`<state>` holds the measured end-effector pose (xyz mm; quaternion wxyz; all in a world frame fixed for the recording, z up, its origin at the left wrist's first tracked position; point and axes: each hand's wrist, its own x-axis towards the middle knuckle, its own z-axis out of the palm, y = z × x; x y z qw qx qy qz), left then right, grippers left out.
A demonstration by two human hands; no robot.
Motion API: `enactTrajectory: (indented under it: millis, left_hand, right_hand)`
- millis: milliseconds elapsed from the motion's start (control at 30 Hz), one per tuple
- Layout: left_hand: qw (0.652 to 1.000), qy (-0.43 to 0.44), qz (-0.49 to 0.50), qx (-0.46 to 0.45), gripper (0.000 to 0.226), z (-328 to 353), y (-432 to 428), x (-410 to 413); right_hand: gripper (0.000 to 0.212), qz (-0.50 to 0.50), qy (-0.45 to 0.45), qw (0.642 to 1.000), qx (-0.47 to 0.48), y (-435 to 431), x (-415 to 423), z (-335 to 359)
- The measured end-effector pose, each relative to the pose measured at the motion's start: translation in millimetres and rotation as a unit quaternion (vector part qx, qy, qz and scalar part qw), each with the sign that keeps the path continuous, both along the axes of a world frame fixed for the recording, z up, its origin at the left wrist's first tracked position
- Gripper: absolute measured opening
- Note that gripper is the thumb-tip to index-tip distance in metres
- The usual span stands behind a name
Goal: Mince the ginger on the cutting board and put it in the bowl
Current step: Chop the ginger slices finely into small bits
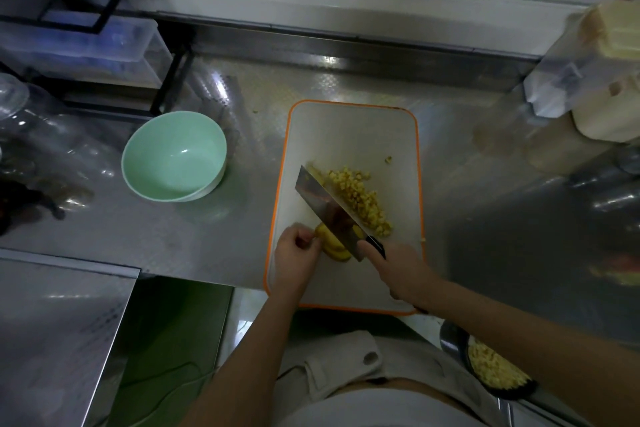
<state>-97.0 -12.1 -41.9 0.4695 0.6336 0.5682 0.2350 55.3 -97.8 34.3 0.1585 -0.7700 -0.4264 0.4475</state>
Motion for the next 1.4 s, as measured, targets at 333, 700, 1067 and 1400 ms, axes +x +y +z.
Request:
enactTrajectory:
  millis: [333, 700, 1067, 1400]
  left_hand:
    - [0.999, 0.028, 0.010, -0.021, 0.025, 3, 3, 9]
    - [0.998, 0.064, -0.023, 0.002, 0.048, 1, -2, 9]
    - [0.989, 0.113, -0.087, 0.043, 0.029, 5, -1, 12]
    - [0.997, 0.055, -0.032, 0.039, 0.013, 15, -6, 11]
  right_hand:
    - [0.040, 0.001, -0.034, 0.999, -0.020, -2, 4, 11]
    - [0.038, 0.043, -0.082, 0.996, -0.006, -12, 5, -5]
    - [0.035, 0.018, -0.052, 0.998, -0.004, -19, 5, -14]
    - [0.039, 0.015, -0.054, 0.998, 0.006, -25, -2, -18]
